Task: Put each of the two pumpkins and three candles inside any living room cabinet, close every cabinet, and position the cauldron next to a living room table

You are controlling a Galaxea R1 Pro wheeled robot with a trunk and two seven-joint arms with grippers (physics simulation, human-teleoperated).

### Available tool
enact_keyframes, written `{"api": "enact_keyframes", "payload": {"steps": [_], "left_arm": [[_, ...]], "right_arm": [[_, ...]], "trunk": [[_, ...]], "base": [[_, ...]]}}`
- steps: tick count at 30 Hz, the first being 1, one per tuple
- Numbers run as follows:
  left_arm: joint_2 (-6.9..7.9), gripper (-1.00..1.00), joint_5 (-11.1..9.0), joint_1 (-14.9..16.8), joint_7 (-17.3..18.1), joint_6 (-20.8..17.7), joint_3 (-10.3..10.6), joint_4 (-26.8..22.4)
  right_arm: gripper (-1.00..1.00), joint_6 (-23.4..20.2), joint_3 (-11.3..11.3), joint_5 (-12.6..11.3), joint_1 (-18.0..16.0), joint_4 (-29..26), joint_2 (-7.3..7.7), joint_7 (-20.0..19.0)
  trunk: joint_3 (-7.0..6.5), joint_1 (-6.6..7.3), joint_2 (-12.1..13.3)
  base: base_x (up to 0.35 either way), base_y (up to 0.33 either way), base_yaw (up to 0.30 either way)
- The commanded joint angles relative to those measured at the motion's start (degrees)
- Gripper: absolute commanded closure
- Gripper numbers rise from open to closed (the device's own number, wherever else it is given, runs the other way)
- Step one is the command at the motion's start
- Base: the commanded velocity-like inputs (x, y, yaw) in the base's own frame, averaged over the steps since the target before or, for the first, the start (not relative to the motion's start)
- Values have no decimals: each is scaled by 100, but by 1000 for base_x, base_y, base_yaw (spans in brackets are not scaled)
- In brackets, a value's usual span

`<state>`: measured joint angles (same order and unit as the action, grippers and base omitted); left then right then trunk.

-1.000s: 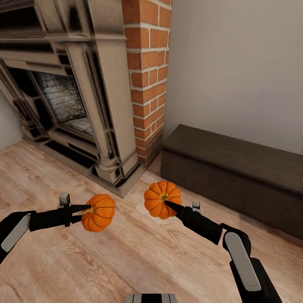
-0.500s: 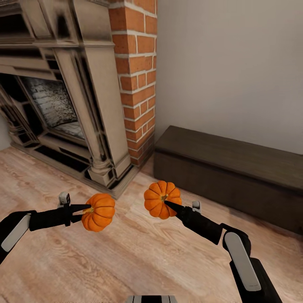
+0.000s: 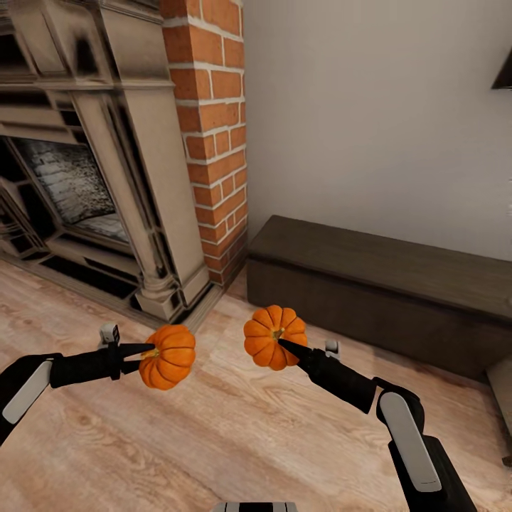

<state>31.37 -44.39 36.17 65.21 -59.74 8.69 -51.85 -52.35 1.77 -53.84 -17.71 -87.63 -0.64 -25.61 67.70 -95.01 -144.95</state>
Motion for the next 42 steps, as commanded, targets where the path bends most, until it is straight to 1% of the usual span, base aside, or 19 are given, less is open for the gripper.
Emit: {"api": "enact_keyframes", "payload": {"steps": [1,14,24,30,37,42], "left_arm": [[4,100,-17,4,16,-26,18,-2],[1,100,-17,4,18,-26,36,-44],[1,100,-17,4,18,-26,36,-45],[1,100,-17,4,20,-26,36,-51],[1,100,-17,4,26,-26,36,-188],[1,100,-17,4,26,-26,42,-207]], "right_arm": [[100,-39,15,14,-4,0,-7,-32],[100,-39,42,14,-4,0,-7,-32],[100,-39,46,14,-4,0,-6,-32],[100,-39,43,7,-4,0,-7,-32],[100,-39,43,5,-4,0,-7,-36],[100,-39,43,5,-4,0,-7,-34]], "trunk": [[-4,1,-2],[-103,1,-2],[-112,1,-2],[-125,1,-2],[-167,1,-2],[-200,1,-2]], "base": [[-1,0,-134],[0,-2,-129],[0,-119,-19],[0,-198,-64],[-10,-244,-192],[-175,-177,-213]]}}
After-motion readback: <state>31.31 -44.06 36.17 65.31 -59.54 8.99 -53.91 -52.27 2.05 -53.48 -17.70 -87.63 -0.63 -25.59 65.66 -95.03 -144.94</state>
